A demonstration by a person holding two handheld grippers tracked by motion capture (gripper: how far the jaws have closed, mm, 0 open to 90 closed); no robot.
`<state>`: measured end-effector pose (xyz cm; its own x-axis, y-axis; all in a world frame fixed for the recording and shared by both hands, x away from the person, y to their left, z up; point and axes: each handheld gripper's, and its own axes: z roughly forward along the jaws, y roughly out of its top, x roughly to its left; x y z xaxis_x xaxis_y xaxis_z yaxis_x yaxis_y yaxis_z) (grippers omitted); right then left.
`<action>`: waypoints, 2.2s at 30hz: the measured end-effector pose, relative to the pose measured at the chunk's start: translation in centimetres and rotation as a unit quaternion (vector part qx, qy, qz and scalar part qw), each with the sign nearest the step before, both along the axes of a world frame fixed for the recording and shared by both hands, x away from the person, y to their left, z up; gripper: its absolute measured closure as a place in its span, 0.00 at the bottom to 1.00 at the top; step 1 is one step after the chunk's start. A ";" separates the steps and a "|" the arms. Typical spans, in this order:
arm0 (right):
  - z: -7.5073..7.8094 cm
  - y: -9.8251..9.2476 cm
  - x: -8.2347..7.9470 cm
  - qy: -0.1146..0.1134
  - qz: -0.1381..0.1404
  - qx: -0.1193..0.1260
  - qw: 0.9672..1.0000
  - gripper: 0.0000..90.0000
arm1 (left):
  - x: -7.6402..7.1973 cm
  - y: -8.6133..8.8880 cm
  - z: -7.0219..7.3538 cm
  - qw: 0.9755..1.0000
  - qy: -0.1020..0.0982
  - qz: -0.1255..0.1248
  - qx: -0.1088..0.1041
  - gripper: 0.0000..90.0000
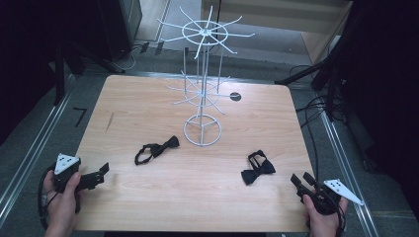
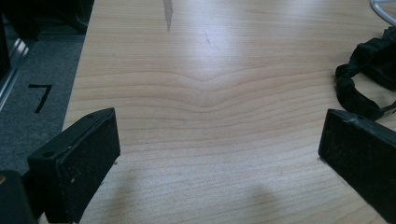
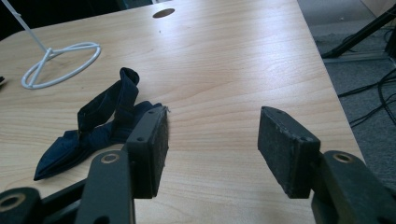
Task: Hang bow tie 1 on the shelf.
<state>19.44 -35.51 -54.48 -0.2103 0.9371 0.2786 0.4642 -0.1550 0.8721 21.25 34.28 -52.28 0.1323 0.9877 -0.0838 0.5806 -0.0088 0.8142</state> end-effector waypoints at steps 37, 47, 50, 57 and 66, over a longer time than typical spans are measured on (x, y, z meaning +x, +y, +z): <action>1.8 5.8 1.5 0.010 0.037 -0.040 0.998 0.57 | 0.2 -0.2 0.0 1.000 0.001 -0.001 0.002 0.00; 2.1 8.0 3.1 0.024 0.050 -0.042 0.998 0.70 | 0.2 -0.2 0.0 1.000 0.002 -0.002 0.000 0.00; 1.9 8.7 3.8 0.038 0.040 -0.045 0.997 0.74 | 0.1 -0.3 0.0 1.000 0.002 -0.002 0.001 0.00; 1.5 9.6 5.3 0.060 0.024 -0.063 0.996 0.76 | 0.1 -0.2 0.0 1.000 0.003 -0.003 -0.003 0.00; 0.7 9.6 6.8 0.085 -0.003 -0.056 0.995 0.74 | 0.1 -0.3 0.0 1.000 0.003 -0.002 -0.002 0.00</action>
